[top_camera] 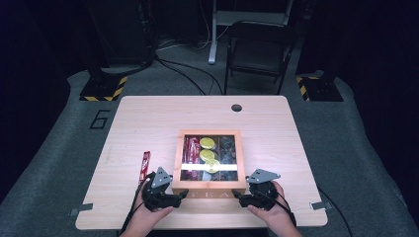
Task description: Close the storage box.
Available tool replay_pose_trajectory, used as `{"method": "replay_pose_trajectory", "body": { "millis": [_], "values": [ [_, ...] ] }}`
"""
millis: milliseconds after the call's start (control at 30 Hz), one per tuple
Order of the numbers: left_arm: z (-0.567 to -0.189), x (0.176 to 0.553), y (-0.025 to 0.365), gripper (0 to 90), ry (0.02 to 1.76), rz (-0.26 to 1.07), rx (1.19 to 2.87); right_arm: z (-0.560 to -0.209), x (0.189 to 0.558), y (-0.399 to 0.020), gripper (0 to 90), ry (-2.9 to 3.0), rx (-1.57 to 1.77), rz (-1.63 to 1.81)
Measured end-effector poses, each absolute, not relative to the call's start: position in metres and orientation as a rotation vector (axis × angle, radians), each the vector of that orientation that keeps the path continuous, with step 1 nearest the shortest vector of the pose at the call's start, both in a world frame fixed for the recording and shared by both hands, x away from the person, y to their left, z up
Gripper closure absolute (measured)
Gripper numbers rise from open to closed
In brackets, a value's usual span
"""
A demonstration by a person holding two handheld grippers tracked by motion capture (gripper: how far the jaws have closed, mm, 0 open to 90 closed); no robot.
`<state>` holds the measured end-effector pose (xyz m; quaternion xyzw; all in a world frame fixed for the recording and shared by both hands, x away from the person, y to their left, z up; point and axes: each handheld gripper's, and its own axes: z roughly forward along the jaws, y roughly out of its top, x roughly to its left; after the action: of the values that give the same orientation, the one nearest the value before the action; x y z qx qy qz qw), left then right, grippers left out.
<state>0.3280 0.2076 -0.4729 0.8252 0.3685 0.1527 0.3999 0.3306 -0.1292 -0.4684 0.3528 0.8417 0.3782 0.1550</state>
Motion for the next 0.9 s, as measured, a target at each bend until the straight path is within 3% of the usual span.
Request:
{"method": "replay_pose_trajectory", "body": {
  "millis": [600,900],
  "values": [
    [-0.455,0.324,0.216,20.9,0.913,0.375,2.017,-0.451,0.325,-0.139,28.5,2.296,1.012,1.202],
    [-0.449,0.326,0.228,28.7,0.922,0.409,1.961,-0.446,0.324,-0.143,31.7,2.269,0.986,1.227]
  ]
}}
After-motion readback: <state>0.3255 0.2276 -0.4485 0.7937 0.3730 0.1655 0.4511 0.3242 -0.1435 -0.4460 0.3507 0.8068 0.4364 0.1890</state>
